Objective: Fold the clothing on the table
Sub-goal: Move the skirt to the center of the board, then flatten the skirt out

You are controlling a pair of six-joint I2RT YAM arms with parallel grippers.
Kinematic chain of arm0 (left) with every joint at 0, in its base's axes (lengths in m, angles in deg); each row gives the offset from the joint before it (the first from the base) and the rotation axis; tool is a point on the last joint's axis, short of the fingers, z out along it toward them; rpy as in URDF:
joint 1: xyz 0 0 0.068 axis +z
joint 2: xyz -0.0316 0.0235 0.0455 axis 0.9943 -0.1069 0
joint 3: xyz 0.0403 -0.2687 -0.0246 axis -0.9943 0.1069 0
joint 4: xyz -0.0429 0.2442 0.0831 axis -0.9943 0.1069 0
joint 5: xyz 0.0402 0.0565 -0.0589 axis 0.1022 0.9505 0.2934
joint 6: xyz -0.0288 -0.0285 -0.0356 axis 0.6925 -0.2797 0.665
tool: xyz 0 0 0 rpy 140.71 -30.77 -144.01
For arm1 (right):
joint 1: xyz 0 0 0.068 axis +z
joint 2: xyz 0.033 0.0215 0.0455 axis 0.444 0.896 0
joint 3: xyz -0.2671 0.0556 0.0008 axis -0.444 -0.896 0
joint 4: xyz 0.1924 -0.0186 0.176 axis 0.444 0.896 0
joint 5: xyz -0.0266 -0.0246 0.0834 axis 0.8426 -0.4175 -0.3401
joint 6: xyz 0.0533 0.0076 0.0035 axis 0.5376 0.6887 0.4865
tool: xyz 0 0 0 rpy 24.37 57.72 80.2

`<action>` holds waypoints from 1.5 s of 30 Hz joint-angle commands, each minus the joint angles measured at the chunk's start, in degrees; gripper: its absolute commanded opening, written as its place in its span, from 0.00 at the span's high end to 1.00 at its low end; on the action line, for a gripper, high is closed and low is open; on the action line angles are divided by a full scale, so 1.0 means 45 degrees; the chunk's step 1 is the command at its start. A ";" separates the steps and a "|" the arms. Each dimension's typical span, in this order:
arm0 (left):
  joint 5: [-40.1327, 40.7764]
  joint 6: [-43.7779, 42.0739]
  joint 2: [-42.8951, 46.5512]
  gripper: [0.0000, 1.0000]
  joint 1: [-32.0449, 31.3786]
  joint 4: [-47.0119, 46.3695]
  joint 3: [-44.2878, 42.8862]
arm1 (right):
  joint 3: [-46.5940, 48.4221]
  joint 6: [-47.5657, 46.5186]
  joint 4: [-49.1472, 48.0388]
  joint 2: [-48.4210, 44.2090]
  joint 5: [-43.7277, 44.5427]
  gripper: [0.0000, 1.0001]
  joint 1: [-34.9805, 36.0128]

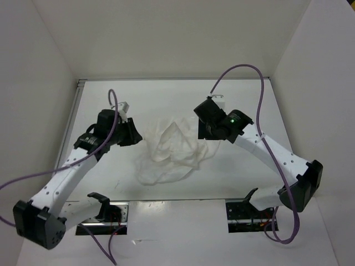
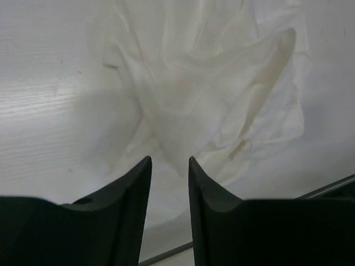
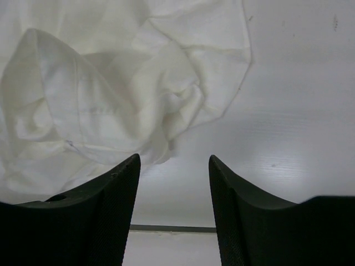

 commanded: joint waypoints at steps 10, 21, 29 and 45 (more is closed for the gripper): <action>0.3125 0.5221 -0.5037 1.00 -0.5742 -0.1628 -0.0764 | 0.0044 -0.0003 -0.2490 0.1068 -0.1238 0.42 0.0258; 0.3537 0.3101 -0.6334 0.97 -0.7426 -0.1935 -0.3440 | -0.0464 -0.0277 -0.3835 0.1124 -0.1334 0.40 0.0258; 0.3553 0.2729 -0.4766 0.77 -0.7346 -0.3016 -0.2168 | -0.0466 -0.0550 -0.4111 0.2473 -0.1650 0.40 0.0258; 0.6133 0.3217 -0.6152 0.04 -0.7465 -0.1198 -0.2579 | -0.0445 -0.1175 -0.3213 0.0247 -0.0534 0.36 -0.2885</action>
